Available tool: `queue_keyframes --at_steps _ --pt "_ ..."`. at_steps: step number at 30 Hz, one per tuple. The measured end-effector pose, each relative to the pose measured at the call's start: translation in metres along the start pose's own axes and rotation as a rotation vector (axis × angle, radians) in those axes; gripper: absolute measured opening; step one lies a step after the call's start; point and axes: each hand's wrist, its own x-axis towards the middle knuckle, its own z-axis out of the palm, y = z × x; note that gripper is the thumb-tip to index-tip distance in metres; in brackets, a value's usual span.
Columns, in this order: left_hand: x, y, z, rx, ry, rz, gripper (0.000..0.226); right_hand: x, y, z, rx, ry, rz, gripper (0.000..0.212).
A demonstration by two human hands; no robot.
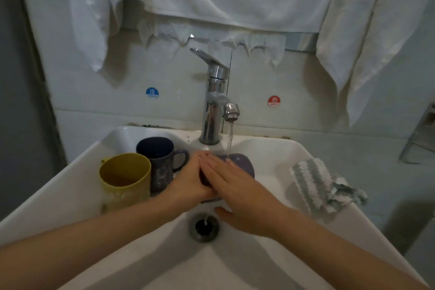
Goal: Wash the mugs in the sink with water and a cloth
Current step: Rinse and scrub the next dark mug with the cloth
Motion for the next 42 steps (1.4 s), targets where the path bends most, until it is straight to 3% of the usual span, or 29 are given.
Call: queue_keyframes --at_steps 5,10,15,21,25,30,35,40,42 --pt "-0.001 -0.002 -0.003 -0.085 0.014 -0.071 0.078 -0.005 0.031 -0.01 -0.087 0.016 0.205 0.093" --pt "0.003 0.002 -0.002 -0.061 -0.023 -0.07 0.061 -0.001 0.005 -0.004 -0.05 -0.041 -0.008 0.095" --pt "-0.001 -0.01 -0.001 -0.061 -0.012 -0.069 0.078 -0.004 0.029 -0.008 -0.086 -0.018 0.176 0.087" --pt "0.002 -0.011 -0.003 -0.077 -0.017 -0.023 0.066 -0.004 -0.002 -0.005 0.006 -0.116 0.021 0.094" --pt "0.004 -0.013 -0.006 -0.093 0.025 -0.086 0.073 -0.007 0.028 -0.006 -0.07 -0.043 0.207 0.094" --pt "0.003 -0.013 -0.006 -0.107 -0.01 -0.059 0.065 -0.005 -0.003 -0.003 0.035 -0.109 0.024 0.091" --pt "0.003 -0.016 -0.003 -0.08 0.017 -0.105 0.072 -0.008 0.03 -0.014 -0.087 -0.019 0.209 0.083" --pt "0.0 -0.017 0.0 -0.084 -0.009 -0.034 0.06 -0.003 -0.006 -0.009 0.025 -0.067 -0.001 0.084" --pt "0.0 -0.018 -0.001 -0.142 -0.01 -0.066 0.06 -0.003 0.006 -0.009 -0.015 -0.029 0.048 0.082"
